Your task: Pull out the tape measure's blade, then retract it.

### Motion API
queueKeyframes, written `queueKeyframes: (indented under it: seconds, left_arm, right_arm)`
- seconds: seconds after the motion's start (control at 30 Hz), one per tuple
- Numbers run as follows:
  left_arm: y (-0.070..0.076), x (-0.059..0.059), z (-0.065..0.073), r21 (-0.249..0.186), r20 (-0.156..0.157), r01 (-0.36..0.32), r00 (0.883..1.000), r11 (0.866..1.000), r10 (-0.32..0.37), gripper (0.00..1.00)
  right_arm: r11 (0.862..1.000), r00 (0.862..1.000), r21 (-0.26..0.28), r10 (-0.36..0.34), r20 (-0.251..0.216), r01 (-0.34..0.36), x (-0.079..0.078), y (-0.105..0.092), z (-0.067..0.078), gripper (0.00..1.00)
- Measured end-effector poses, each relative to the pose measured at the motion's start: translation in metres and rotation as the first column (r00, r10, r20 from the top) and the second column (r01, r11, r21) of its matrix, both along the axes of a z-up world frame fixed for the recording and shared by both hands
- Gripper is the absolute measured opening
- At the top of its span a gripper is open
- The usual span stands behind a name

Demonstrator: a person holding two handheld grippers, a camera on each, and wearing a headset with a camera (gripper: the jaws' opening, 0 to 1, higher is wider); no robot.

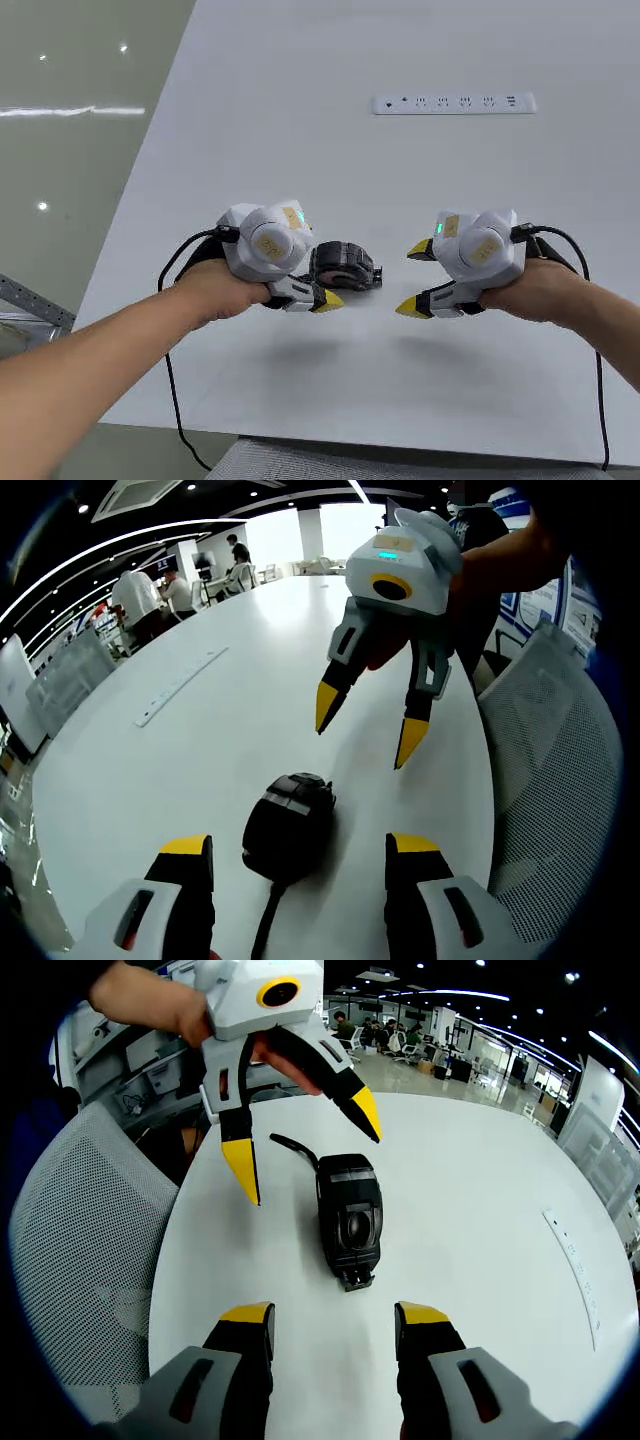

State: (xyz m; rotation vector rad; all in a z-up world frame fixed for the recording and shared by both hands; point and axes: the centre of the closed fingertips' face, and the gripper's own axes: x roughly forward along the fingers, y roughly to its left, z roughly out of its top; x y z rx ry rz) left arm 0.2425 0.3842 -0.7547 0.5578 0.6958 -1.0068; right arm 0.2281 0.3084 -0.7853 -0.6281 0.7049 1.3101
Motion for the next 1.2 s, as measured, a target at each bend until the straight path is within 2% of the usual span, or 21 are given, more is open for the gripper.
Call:
queueKeyframes:
  seconds: [0.27, 0.43, 0.63, 1.0, 1.2]
  left_arm:
    - [-0.009, 0.004, -0.008, 0.042, 0.015, 0.080, 0.997, 0.996, -0.081, 0.63]
    - [-0.011, 0.009, -0.013, 0.052, 0.011, 0.102, 0.995, 0.993, -0.103, 0.61]
    - [-0.013, 0.011, -0.016, 0.065, 0.013, 0.130, 0.991, 0.989, -0.131, 0.56]
    - [-0.017, 0.013, -0.023, 0.104, 0.022, 0.195, 0.980, 0.975, -0.198, 0.48]
    - [-0.020, 0.015, -0.024, 0.104, 0.021, 0.212, 0.976, 0.972, -0.216, 0.42]
  right_arm:
    - [0.999, 0.999, -0.017, 0.042, -0.008, -0.043, 0.007, 0.007, -0.016, 0.39]
    - [0.999, 0.999, -0.013, 0.051, 0.000, -0.051, 0.013, 0.012, -0.021, 0.36]
    - [0.995, 0.995, -0.022, 0.094, 0.016, -0.094, 0.014, 0.016, -0.028, 0.32]
    - [0.991, 0.991, -0.025, 0.134, 0.027, -0.133, 0.017, 0.022, -0.034, 0.25]
    - [0.989, 0.989, -0.026, 0.148, 0.020, -0.147, 0.018, 0.024, -0.036, 0.23]
